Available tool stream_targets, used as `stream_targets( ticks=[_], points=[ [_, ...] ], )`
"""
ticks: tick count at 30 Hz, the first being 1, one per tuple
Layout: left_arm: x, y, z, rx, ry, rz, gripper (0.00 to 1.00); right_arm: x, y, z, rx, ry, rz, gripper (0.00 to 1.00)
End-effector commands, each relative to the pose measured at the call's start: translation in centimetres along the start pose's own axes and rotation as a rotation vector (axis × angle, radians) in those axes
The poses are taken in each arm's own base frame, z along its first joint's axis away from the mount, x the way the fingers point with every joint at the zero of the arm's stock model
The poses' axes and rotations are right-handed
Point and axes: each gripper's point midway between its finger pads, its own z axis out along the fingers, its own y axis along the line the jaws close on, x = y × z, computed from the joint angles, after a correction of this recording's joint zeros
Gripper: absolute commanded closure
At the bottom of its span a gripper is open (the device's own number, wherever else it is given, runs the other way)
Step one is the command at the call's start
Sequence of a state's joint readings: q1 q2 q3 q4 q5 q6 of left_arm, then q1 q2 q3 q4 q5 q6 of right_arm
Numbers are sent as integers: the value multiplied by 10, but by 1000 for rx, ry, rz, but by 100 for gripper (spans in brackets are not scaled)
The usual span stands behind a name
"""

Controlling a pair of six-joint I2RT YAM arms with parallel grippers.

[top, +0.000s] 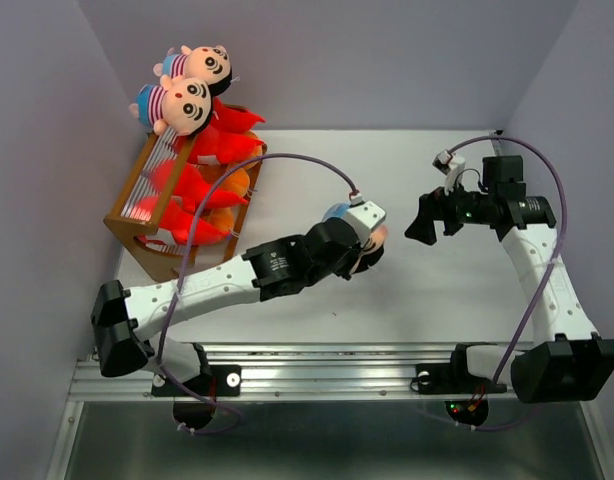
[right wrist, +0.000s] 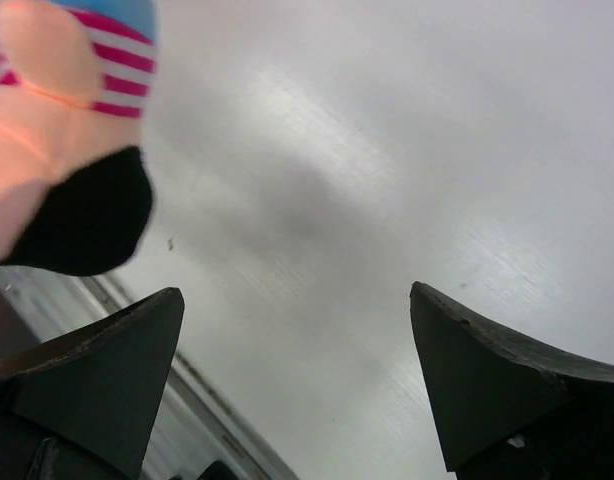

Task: Place and organize the stuffed toys onto the shelf
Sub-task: Pass the stuffed toy from the right arm to the left, then place the stuffed toy onto shelf

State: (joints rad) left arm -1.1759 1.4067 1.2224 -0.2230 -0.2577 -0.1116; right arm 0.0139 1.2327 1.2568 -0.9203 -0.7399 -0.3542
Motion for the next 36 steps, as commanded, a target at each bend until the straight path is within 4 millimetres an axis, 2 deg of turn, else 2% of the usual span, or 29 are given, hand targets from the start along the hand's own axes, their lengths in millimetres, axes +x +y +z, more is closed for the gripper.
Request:
stream_targets(
  ticks=[1, 2, 5, 8, 9, 14, 15, 18, 20, 21, 24, 29, 30, 32, 33, 35, 36],
  points=[
    [-65, 42, -62, -167, -123, -119, 100, -16, -32, -5, 197, -102, -28, 0],
    [-71, 47, -70, -186, -128, -128, 100, -9, -33, -2, 193, -88, -17, 0],
    [-106, 80, -115, -289, -169, -187, 100, 11, -42, 14, 188, -64, 6, 0],
    [-123, 102, -142, -351, -201, -230, 100, 26, -46, 27, 170, -44, 31, 0],
    [-131, 116, -156, -388, -212, -245, 100, 34, -47, 34, 152, -36, 41, 0],
    [-138, 166, -197, -518, -211, -287, 100, 58, -38, 52, 40, -4, 33, 0],
    [-147, 173, -211, -532, -244, -300, 100, 60, -38, 53, 38, 2, 35, 0],
    [-153, 196, -236, -618, -272, -309, 100, 61, -38, 51, 47, -1, 18, 0],
    [-152, 208, -243, -669, -267, -302, 100, 64, -36, 52, 34, 0, 20, 0],
    [-149, 222, -251, -727, -259, -299, 100, 63, -35, 52, 31, -1, 20, 0],
    [-144, 244, -261, -815, -247, -300, 100, 64, -34, 51, 31, -1, 20, 0],
    [-134, 273, -272, -922, -222, -287, 100, 65, -33, 51, 27, -3, 21, 0],
    [-123, 283, -269, -948, -195, -290, 100, 66, -33, 51, 26, -2, 22, 0],
    [-117, 293, -273, -965, -198, -282, 100, 65, -32, 51, 25, -4, 21, 0],
    [-113, 298, -263, -954, -196, -283, 100, 65, -32, 51, 26, -6, 19, 0],
    [-105, 313, -268, -984, -202, -298, 100, 66, -32, 50, 26, -5, 20, 0],
    [-102, 317, -259, -962, -187, -267, 100, 65, -31, 50, 26, -6, 20, 0]
  ],
)
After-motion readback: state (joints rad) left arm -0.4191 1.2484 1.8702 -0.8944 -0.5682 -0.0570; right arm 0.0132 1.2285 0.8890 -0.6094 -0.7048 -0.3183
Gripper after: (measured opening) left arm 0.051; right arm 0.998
